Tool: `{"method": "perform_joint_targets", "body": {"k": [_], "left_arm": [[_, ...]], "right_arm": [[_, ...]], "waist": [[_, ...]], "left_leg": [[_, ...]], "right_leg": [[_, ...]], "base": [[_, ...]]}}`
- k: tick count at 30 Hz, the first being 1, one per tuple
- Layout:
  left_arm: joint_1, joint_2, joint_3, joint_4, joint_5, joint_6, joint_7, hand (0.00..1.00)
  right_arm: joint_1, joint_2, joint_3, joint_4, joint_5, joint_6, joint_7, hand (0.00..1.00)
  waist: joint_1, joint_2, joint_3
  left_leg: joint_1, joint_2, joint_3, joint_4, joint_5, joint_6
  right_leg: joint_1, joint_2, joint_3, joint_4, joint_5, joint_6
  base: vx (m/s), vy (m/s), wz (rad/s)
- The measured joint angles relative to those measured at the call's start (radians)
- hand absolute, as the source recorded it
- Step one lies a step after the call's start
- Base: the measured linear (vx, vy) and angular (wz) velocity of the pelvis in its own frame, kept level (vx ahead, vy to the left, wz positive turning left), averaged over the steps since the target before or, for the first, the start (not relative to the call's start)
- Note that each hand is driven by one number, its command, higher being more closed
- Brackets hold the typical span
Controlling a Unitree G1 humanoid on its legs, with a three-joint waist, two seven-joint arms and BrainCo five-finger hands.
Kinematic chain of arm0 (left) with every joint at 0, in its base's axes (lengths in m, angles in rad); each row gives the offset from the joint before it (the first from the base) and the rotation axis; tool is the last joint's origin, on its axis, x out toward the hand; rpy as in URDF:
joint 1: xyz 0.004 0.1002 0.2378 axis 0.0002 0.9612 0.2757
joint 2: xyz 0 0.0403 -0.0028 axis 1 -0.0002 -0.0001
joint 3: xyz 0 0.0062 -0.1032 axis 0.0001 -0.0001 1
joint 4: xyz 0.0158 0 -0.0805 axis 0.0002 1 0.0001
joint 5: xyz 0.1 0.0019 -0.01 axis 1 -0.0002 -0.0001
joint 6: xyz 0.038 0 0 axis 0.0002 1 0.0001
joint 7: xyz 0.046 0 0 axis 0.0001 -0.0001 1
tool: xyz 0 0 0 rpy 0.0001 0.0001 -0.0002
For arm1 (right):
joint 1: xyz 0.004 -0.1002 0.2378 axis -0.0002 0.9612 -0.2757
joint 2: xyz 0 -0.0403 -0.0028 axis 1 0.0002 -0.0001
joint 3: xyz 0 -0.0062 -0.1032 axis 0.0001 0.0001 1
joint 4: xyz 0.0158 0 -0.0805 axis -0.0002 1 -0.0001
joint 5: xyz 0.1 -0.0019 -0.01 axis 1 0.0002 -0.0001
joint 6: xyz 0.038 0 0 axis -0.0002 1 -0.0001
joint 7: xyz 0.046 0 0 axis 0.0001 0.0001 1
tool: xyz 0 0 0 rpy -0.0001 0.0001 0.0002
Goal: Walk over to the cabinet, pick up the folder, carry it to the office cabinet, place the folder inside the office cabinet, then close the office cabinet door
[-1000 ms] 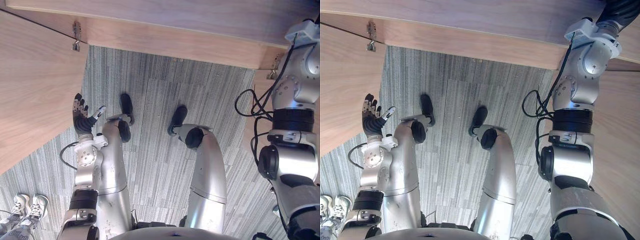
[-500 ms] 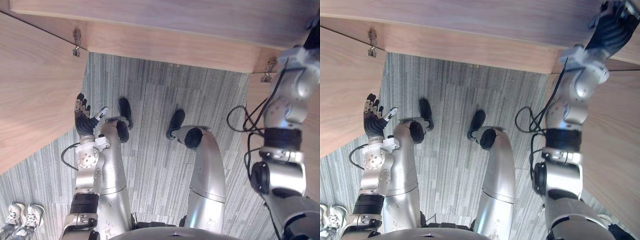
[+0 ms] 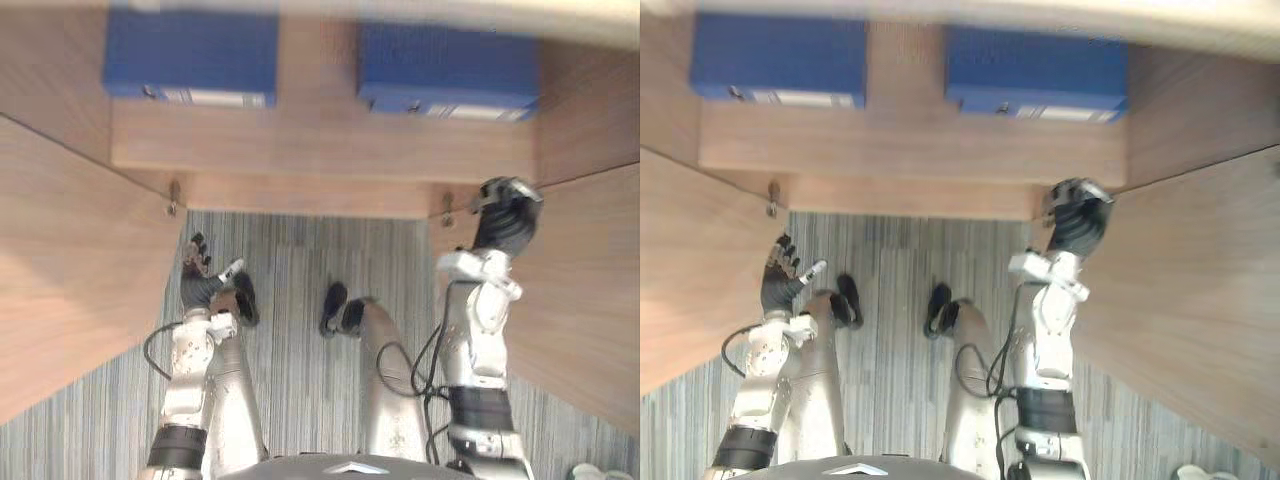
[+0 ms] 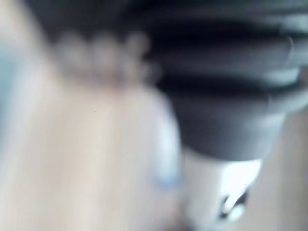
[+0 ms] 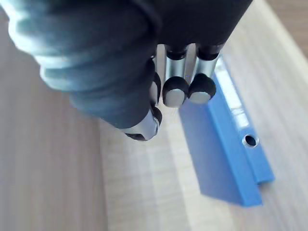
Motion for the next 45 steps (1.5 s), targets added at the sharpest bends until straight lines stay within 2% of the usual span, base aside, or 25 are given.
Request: {"method": "perform_joint_targets", "body": {"k": [4,8,11,12,16,17,22,30,39,45], "left_arm": [[0.078,-0.003,-0.008,0.001,0.032,0.002,-0.003,0.00],[0.103,-0.003,-0.008,0.024,0.048,0.004,-0.018,0.00],[0.099,0.011,-0.016,0.137,0.071,0.006,-0.024,0.00],[0.093,0.018,-0.016,0.199,0.086,0.007,-0.031,0.00],[0.063,0.018,-0.021,0.326,0.115,0.014,-0.047,0.00],[0.062,0.022,-0.021,0.345,0.125,0.014,-0.049,0.00],[0.071,0.029,-0.025,0.386,0.127,0.015,-0.069,0.00],[0.101,0.029,-0.025,0.486,0.166,0.023,-0.089,0.00],[0.095,0.030,-0.026,0.613,0.194,0.050,-0.089,0.00],[0.089,0.033,-0.025,0.631,0.194,0.055,-0.086,0.00]], "right_arm": [[0.145,0.022,0.101,-0.001,-0.106,0.006,0.078,1.00],[0.226,0.027,0.147,0.060,-0.185,0.025,0.150,1.00],[0.215,0.028,0.155,0.272,-0.298,0.047,0.171,1.00],[0.197,0.023,0.153,0.382,-0.335,0.058,0.181,1.00],[0.163,0.018,0.123,0.647,-0.420,0.096,0.189,1.00],[0.164,0.017,0.110,0.720,-0.439,0.108,0.189,0.00],[0.169,0.017,0.073,0.887,-0.450,0.132,0.187,0.00],[0.182,0.020,0.003,0.999,-0.482,0.174,0.179,0.00],[0.176,0.028,-0.089,1.132,-0.362,0.199,0.145,0.00],[0.169,0.045,-0.133,1.144,-0.345,0.199,0.138,0.00]], "waist": [[-0.006,-0.005,-0.063],[-0.012,-0.012,-0.109],[-0.027,-0.023,-0.160],[-0.032,-0.019,-0.179],[-0.043,-0.009,-0.191],[-0.045,-0.007,-0.193],[-0.047,0.004,-0.221],[-0.057,0.002,-0.236],[-0.077,-0.006,-0.245],[-0.086,-0.007,-0.252]], "left_leg": [[0.221,-0.006,0.050,-0.121,0.000,-0.002],[0.369,-0.023,0.091,-0.216,-0.001,-0.003],[0.481,-0.059,0.121,-0.338,0.029,-0.011],[0.515,-0.074,0.129,-0.400,0.054,-0.013],[0.616,-0.119,0.142,-0.557,0.128,-0.015],[0.657,-0.136,0.142,-0.611,0.151,-0.017],[0.728,-0.178,0.142,-0.730,0.206,-0.013],[0.833,-0.239,0.126,-0.954,0.312,-0.002],[0.842,-0.274,0.100,-0.964,0.302,0.013],[0.844,-0.291,0.106,-0.964,0.286,0.020]], "right_leg": [[0.216,0.017,0.006,-0.165,0.040,0.021],[0.356,0.021,0.012,-0.283,0.068,0.033],[0.447,0.025,0.037,-0.403,0.114,0.044],[0.484,0.027,0.037,-0.475,0.146,0.049],[0.602,0.035,0.037,-0.669,0.242,0.059],[0.647,0.035,0.037,-0.727,0.267,0.063],[0.703,0.030,0.038,-0.813,0.313,0.068],[0.712,0.012,0.065,-0.861,0.336,0.077],[0.738,-0.001,0.102,-0.902,0.335,0.085],[0.739,-0.007,0.141,-0.914,0.354,0.107]], "base": [[0.21,0.079,-0.10],[0.16,0.061,-0.09],[0.15,0.038,-0.16],[0.12,0.010,-0.04],[0.14,0.018,-0.02],[0.07,0.016,0.03],[0.01,0.009,0.02],[-0.10,0.041,-0.06],[-0.01,0.050,0.00],[0.07,0.031,-0.03]]}}
